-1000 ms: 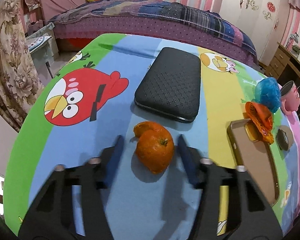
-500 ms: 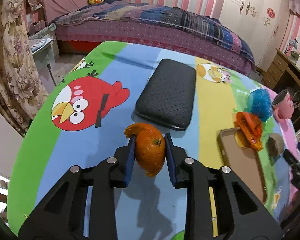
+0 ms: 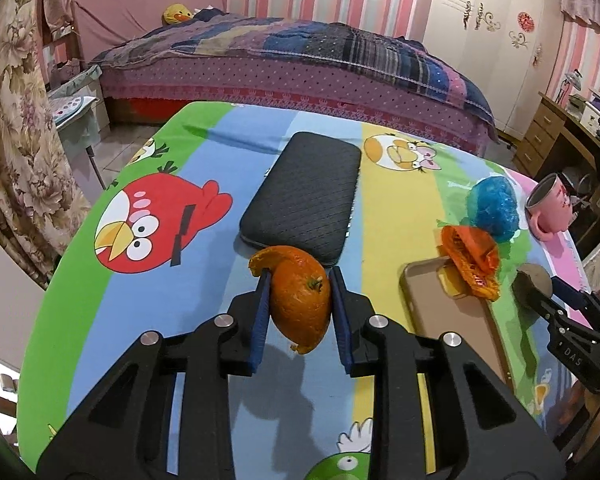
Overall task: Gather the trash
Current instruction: 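Grasp the brown cardboard tube with the right gripper while left holds the tangerine, then carry the tangerine and cardboard tube over the blue basket with both grippers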
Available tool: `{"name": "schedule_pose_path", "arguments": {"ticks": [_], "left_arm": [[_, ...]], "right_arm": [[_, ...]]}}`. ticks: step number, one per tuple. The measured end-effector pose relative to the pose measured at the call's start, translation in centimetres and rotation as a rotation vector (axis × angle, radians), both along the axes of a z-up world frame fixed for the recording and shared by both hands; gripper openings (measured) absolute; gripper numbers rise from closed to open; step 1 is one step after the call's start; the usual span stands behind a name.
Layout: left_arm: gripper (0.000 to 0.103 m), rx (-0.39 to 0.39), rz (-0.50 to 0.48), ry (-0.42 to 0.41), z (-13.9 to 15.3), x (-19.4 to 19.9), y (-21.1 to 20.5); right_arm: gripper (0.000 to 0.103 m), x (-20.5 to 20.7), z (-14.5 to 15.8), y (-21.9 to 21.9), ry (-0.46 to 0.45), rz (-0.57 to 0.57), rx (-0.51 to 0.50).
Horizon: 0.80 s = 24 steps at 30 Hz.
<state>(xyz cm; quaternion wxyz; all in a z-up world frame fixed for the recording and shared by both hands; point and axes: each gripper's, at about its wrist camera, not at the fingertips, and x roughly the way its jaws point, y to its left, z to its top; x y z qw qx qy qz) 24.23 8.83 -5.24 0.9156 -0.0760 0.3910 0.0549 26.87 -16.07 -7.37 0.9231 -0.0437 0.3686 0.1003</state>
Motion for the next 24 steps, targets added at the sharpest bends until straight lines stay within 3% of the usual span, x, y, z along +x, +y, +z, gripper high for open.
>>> {"name": "schedule_pose_path", "arguments": {"ticks": [8,24], "left_arm": [[0.027,-0.018,-0.027,-0.035,1.4,-0.6,-2.5],[0.027,-0.026,-0.153,-0.119,5.2,-3.0,-11.3]], "right_arm": [[0.054,-1.9,1.5,-0.9,-0.045,-0.007,-0.013],[0.054,-8.2,8.1,-7.1,-0.22,-0.094,-0.059]]}}
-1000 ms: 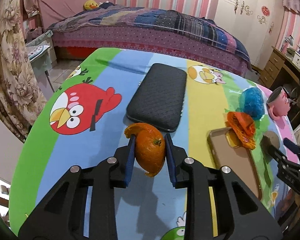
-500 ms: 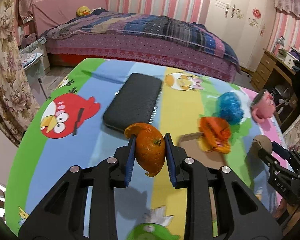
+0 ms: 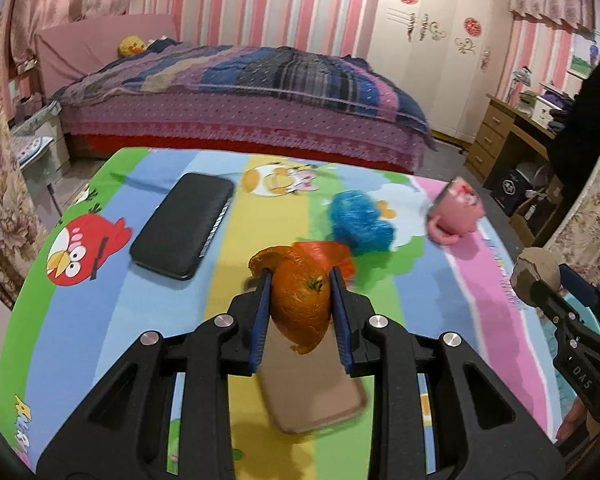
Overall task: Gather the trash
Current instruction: 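Carry the tangerine and cardboard tube over the blue basket with both grippers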
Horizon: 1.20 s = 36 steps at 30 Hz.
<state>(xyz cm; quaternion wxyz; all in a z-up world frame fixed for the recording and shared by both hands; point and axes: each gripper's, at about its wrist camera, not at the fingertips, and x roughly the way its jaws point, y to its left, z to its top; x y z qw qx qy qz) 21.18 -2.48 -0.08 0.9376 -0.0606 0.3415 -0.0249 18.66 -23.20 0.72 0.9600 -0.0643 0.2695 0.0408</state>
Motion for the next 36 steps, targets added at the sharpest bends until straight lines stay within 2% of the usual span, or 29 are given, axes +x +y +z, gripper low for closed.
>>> {"name": "schedule_pose_path", "arguments": {"ticks": [6,10,18,26,31,36], "left_arm": [[0.027,0.016,-0.058,-0.043,1.4,-1.4,-3.3],[0.027,-0.02,-0.108,-0.042,1.9,-2.1,-5.5],[0.027,0.016,-0.196,-0.057,1.9,-3.7,-10.0],[0.027,0.034,-0.248,-0.043,1.2,-4.5,-13.1],[0.027,0.03,-0.287,-0.043,0.9,-4.8,-15.4],[0.027,0.011,-0.336,-0.033,0.5,-5.2,-18.3]], "right_arm": [[0.054,-2.1,1.8,-4.2,-0.036,-0.082,0.016],[0.054,-3.5,2.3,-6.5,-0.049,-0.124,0.026],[0.054,-7.5,2.2,-11.8,-0.052,-0.262,-0.004],[0.054,-11.2,2.0,-17.1,-0.08,-0.382,0.051],[0.054,-12.5,2.0,-19.4,-0.086,-0.429,0.078],[0.054,-13.6,1.1,-21.6,-0.058,-0.451,0.035]]}}
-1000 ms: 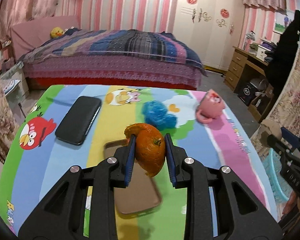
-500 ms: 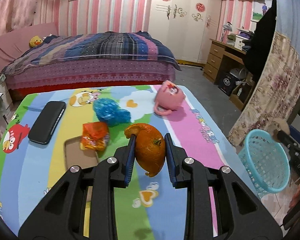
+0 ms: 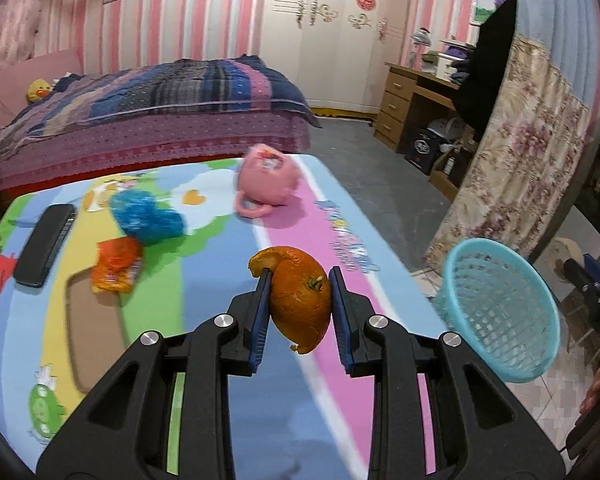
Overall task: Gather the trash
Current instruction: 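Carry the tangerine and cardboard tube over the blue basket with both grippers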
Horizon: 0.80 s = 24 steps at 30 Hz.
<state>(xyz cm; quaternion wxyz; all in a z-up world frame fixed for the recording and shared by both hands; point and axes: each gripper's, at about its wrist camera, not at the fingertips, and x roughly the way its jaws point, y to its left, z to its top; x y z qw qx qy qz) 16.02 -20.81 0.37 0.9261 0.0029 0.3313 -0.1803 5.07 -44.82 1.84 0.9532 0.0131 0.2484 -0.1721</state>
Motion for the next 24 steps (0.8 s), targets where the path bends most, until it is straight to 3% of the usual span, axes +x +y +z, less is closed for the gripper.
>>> {"name": "schedule_pose_path", "arguments": {"ticks": [24], "left_arm": [[0.027,0.014,-0.331,0.02,-4.4,-2.7,-17.9]], "right_arm": [[0.054,-4.1,-5.2,-9.4,0.056,-0.117,0.047]]}}
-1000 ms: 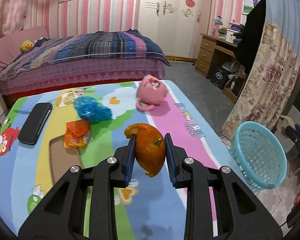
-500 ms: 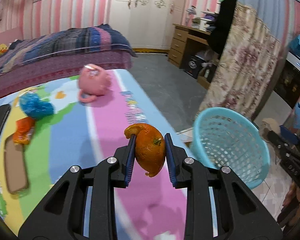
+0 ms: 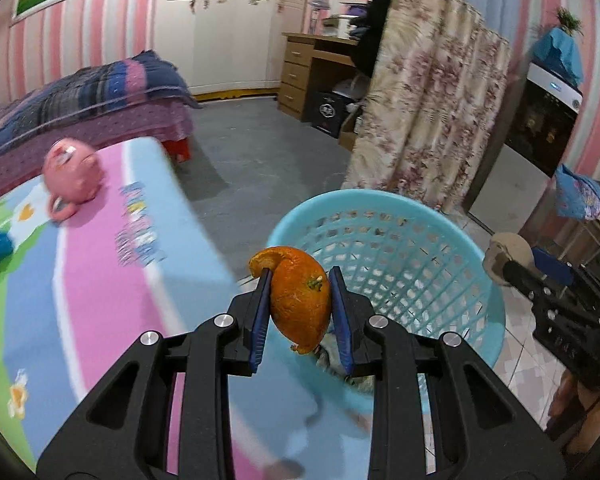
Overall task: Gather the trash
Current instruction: 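Carry the tangerine and cardboard tube over the blue basket with both grippers, then open both grippers to drop the tangerine and tube into the basket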
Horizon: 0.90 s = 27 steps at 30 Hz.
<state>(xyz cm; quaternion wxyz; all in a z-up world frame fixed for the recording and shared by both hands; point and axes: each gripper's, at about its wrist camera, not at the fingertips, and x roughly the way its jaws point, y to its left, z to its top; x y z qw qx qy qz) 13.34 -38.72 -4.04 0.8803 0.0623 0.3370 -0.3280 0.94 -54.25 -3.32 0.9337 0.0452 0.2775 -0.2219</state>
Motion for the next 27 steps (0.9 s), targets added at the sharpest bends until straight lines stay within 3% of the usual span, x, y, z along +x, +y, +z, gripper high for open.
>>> {"name": "schedule_pose_path", "arguments": {"ticks": [6,8,10,12,19,27], "left_arm": [[0.028,0.027,-0.036,-0.034,-0.7,0.5,-3.2],[0.04,0.029,-0.033,-0.03,-0.9,1.1,-3.4],[0.068,0.041,-0.013,-0.049,-0.9,1.4,-3.3],[0.077,0.045,0.021,-0.08,-0.6,1.7,-2.6],[0.088,0.029,0.103,-0.1,0.4,3.2,-0.4],[0.093,0.039,0.167,-0.114,0.7,4.0,1.8]], "right_arm": [[0.054,0.0,-0.5,-1.1,0.01,-0.004,-0.008],[0.054,0.1,-0.7,-1.4,0.006,-0.006,-0.003],[0.054,0.3,-1.0,-1.7,0.0,-0.007,0.007],[0.054,0.5,-1.2,-1.7,-0.004,-0.007,0.015],[0.054,1.7,-1.8,-0.8,-0.005,0.0,0.015],[0.054,3.3,-1.4,0.1,-0.028,-0.002,0.0]]}}
